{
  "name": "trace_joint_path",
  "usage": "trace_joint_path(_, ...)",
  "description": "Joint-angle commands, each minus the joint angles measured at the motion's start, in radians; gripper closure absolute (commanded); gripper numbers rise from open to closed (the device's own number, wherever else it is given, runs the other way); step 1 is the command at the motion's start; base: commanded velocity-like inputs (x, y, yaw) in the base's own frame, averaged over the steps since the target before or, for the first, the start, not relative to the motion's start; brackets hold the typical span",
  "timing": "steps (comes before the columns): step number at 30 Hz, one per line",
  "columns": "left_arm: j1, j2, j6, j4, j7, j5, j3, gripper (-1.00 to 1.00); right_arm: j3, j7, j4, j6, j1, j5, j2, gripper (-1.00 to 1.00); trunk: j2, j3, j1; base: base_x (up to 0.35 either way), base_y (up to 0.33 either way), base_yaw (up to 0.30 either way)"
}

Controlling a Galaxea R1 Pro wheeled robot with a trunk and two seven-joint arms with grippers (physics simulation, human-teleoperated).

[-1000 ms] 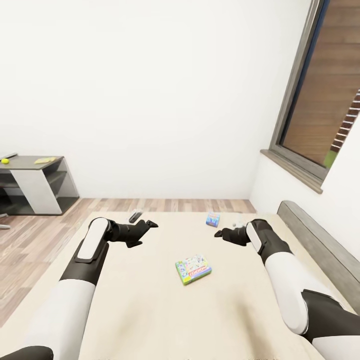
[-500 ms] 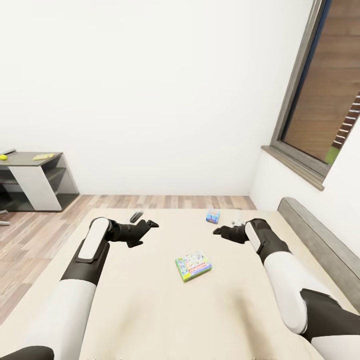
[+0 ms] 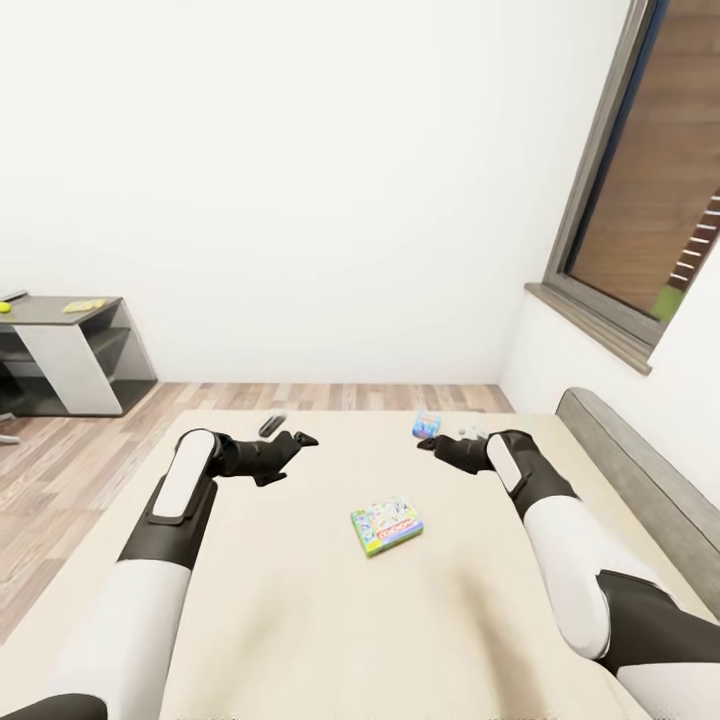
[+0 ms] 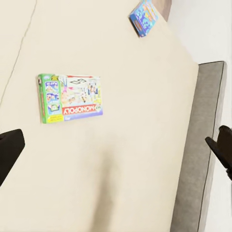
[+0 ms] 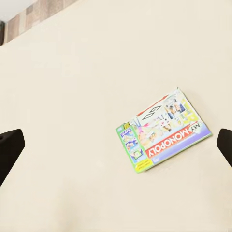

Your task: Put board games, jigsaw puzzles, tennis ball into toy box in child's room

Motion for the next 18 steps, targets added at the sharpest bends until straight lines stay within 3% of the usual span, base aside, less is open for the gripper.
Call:
trace_joint_path(1, -0.001, -0.001, 0.003, -0.001, 0.01, 0.01, 0.003, -1.0, -0.008, 0.004, -0.001, 0.005, -0.001, 0.004, 0.001, -1.0, -0.001, -0.003, 0.0, 0.0, 0.0, 0.0)
trace_joint_path(7, 0.009, 0.005, 0.009, -0.037, 0.011, 0.014, 0.004, -1.0, -0.004, 0.001, 0.002, -0.044, -0.004, -0.045, 0.002, -1.0, -0.001, -0.013, 0.0, 0.0, 0.0, 0.0)
trace_joint_path(18, 0.014, 0.007, 0.011, -0.046, 0.011, 0.014, 0.006, -1.0, -0.001, 0.0, 0.002, -0.069, -0.004, -0.062, -0.004, -1.0, -0.001, -0.031, 0.0, 0.0, 0.0, 0.0)
